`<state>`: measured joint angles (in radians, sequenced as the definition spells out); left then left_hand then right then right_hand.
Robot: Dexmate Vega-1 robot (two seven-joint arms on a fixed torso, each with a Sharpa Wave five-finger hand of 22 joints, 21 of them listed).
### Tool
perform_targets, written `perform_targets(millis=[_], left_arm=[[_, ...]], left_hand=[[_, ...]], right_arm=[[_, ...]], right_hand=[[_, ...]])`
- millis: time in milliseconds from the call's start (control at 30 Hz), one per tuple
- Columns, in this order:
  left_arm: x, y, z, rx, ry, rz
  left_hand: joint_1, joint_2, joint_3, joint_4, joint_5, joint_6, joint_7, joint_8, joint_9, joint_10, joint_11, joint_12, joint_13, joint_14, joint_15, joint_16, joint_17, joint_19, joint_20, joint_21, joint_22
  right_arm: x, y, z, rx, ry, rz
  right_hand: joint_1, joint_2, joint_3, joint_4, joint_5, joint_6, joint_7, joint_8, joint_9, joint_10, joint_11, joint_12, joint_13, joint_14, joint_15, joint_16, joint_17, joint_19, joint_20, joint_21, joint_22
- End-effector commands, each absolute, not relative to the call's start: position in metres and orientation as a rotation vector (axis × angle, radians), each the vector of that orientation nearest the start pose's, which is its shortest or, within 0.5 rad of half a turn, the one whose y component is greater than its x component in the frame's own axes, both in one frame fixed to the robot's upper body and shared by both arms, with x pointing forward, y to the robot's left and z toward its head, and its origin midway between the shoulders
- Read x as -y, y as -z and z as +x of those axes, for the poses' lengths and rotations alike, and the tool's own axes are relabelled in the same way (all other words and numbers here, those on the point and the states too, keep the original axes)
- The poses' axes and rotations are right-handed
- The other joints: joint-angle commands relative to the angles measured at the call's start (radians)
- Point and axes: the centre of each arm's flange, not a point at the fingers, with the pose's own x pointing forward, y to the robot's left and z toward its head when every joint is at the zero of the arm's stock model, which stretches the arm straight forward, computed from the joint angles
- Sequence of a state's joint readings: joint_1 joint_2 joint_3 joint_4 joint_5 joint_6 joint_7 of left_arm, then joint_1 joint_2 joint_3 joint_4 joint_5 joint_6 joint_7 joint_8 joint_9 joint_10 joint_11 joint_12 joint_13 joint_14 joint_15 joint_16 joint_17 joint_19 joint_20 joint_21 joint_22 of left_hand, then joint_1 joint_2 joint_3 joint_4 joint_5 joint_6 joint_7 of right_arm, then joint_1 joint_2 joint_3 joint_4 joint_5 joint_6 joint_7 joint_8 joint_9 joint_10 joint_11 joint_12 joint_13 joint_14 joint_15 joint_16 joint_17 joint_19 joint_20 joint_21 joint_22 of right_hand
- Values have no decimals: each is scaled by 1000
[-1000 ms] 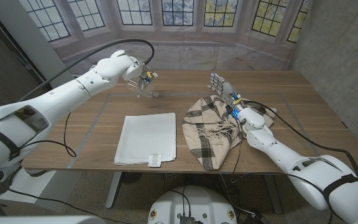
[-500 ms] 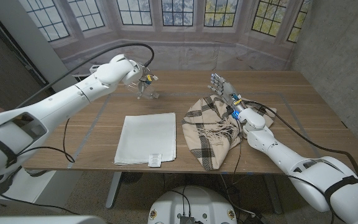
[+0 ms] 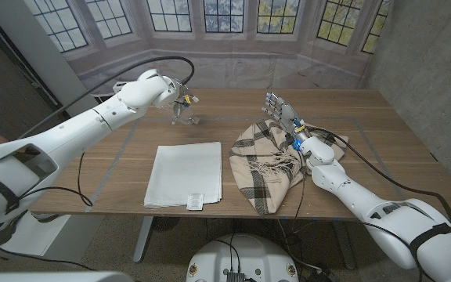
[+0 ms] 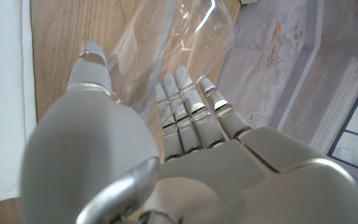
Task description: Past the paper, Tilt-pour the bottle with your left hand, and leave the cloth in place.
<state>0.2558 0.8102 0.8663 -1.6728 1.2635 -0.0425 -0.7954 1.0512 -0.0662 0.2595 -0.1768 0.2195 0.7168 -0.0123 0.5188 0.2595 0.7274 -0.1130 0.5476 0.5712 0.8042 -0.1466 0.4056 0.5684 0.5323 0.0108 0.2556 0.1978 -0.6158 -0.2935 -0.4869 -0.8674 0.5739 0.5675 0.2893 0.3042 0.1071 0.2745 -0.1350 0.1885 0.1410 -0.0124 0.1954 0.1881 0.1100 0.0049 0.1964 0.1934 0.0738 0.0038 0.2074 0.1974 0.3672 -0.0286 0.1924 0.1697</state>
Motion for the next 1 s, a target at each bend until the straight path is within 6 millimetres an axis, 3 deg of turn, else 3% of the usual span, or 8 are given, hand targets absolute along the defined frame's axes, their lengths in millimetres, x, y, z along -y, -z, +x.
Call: perform_targets(millis=[33, 1000], left_arm=[[-214, -140, 621, 125, -52, 2523], [-210, -134, 617, 237, -207, 2494]], left_hand=[[52, 166, 34, 25, 6, 158, -4, 51, 3, 23, -20, -2, 138, 14, -8, -2, 4, 4, 4, 4, 2], [44, 171, 44, 28, 10, 166, 0, 61, -1, 37, -20, -3, 145, 25, -10, -6, 10, 9, 4, 6, 3]], right_arm=[[209, 21, 686, 709, -419, -34], [209, 26, 682, 708, -410, -31]], right_hand=[[6, 4, -2, 0, -1, 8, 2, 4, 6, 6, 1, 3, 5, 7, 2, 4, 5, 9, 1, 2, 2], [5, 4, -3, 1, 0, 9, 3, 4, 6, 7, 2, 3, 5, 7, 2, 3, 5, 9, 0, 1, 2]])
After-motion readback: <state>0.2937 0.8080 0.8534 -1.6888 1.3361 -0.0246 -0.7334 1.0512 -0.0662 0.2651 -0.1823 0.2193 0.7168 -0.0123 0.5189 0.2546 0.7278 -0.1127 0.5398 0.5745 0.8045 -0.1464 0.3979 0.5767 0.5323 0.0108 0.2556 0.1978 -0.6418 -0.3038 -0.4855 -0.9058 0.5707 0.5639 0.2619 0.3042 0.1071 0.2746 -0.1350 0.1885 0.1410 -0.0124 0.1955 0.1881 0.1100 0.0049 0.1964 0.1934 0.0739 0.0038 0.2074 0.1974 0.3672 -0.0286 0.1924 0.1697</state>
